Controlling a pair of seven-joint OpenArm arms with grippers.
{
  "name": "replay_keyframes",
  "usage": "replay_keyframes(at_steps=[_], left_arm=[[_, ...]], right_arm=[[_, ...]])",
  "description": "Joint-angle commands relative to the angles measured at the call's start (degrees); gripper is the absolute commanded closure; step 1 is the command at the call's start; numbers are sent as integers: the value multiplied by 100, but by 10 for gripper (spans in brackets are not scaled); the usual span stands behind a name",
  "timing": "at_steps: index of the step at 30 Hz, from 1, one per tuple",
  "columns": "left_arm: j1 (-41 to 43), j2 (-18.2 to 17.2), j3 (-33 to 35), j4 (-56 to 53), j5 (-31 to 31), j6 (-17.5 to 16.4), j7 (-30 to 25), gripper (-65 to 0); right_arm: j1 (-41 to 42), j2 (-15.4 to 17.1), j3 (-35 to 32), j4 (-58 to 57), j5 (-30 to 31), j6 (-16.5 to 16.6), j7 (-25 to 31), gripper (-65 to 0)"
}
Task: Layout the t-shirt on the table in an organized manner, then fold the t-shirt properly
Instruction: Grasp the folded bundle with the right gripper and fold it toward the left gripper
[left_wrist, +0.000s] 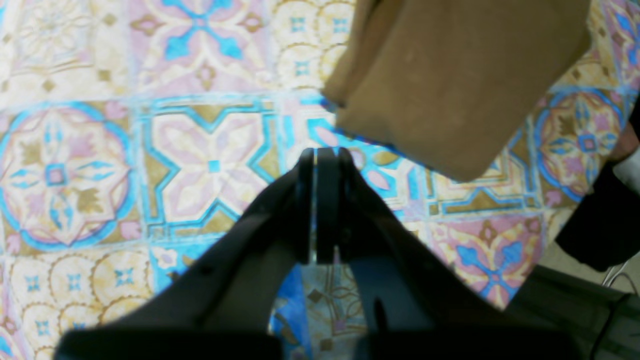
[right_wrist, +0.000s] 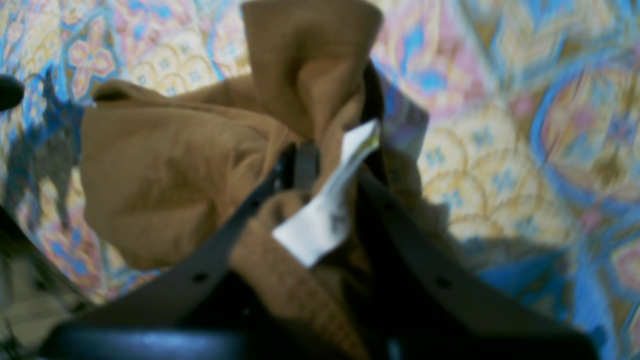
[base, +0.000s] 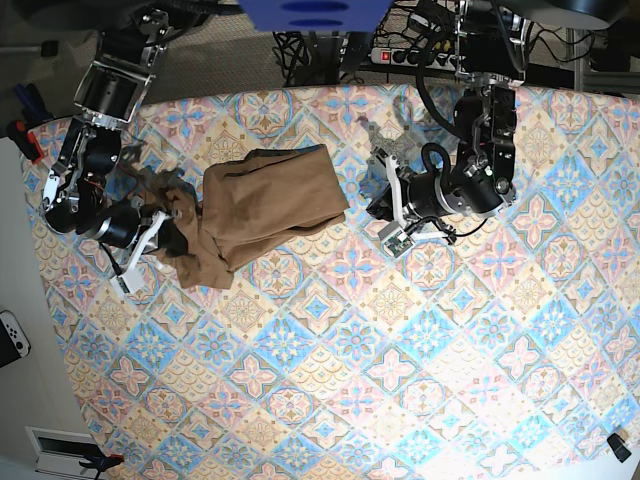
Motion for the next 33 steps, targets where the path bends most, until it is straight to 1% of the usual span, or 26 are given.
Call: replay_keyframes(at_steps=[1,3,5,9,11,14,17,20,21,24,26,27,28,31,33], left_arm=[[-125,-14,-16,78,-75,-10,-104,0],[-125,-14,-16,69,-75,-10,-104,0],[-134,-14,-8,61,-49,-10,-104,0],[-151,21,36,-238,285,-10,-104,0],[-151,21,45,-335,311,-10,-104,0],[-151,21,230,-520,320,-10,-113,0],[-160,30,458,-836,311,-10,-148,0],[-125,153,634,-1056,329,-10,-623,0],[-107,179,652,-1126,329,-10,-737,0],[-107,241,678,-1276,329,-10,-799,0],[-107,329,652,-1293,329,-10,-799,0],[-107,338,652,-1293,329,-10,-799,0],[-107,338,652,-1293,329,-10,-816,0],[-107,346,643,-1293,329,-10,-825,0],[-107,346,634,-1293,320,-10,-825,0]], right_arm=[[148,75,10,132,160,-131,136,0],[148,57,-69,141,160,-421,136,0],[148,57,-341,238,160,-650,136,0],[148,57,-842,739,160,-1230,136,0],[148,-66,-1009,924,160,-1406,136,0],[139,-268,-1194,1196,160,-1925,136,0],[139,-330,-1634,1398,160,-2294,136,0],[139,-330,-2003,1451,160,-2786,136,0],[130,-330,-2135,1451,160,-2900,136,0],[113,-330,-2627,1469,160,-3129,136,0],[113,-330,-2917,1557,89,-3507,136,0],[113,-330,-3084,1636,-51,-3692,136,0],[113,-330,-3321,1715,-271,-3806,136,0],[113,-330,-4174,1908,-1141,-3841,136,0],[104,-418,-4728,1926,-1704,-3876,136,0]])
